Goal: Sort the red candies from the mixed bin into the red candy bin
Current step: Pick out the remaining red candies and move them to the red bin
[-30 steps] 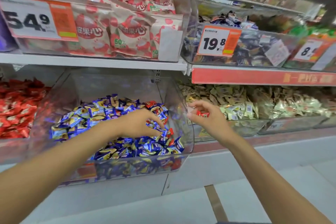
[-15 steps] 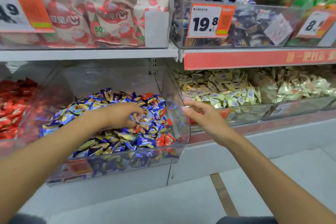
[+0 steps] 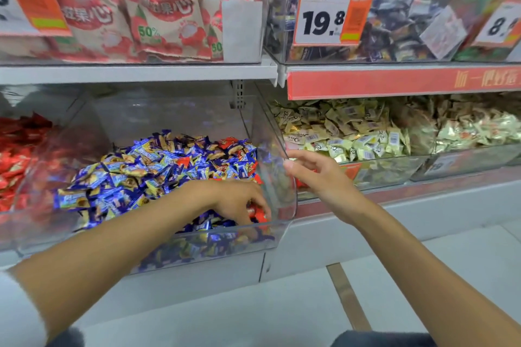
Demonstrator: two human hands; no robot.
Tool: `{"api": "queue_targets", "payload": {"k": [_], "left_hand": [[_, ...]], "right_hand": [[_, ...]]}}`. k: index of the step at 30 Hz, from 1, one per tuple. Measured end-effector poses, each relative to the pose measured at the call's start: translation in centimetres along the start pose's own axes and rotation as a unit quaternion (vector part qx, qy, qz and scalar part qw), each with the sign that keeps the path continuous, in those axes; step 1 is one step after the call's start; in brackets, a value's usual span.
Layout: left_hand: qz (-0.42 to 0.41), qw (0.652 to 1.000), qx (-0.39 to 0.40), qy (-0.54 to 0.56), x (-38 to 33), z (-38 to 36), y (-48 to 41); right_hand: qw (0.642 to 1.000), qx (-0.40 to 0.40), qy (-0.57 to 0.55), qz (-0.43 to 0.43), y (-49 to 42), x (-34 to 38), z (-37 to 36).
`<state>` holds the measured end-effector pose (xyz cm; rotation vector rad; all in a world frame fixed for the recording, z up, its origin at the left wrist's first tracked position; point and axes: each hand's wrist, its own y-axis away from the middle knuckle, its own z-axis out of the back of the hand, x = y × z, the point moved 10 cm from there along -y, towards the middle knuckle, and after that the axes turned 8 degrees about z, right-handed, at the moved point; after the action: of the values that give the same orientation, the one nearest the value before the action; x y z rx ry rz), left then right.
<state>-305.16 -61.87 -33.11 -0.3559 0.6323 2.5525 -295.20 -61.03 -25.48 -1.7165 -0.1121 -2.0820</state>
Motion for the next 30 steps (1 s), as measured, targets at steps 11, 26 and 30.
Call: {"api": "queue_targets", "payload": {"k": [11, 26, 30], "left_hand": [[0.131, 0.961, -0.234, 0.070, 8.8, 9.6, 8.6], [0.121, 0.932, -0.300, 0.163, 10.7, 11.4, 16.1], [0.132, 0.932, -0.301, 0.149, 11.1, 11.0, 17.0]], "right_hand": [[0.995, -0.042, 0.075, 0.046, -0.2, 1.5, 1.2], [0.904, 0.234, 0.356, -0.039, -3.6, -0.8, -11.8], [0.867, 0.289, 0.398, -0.082, -3.0, -3.9, -12.8]]}}
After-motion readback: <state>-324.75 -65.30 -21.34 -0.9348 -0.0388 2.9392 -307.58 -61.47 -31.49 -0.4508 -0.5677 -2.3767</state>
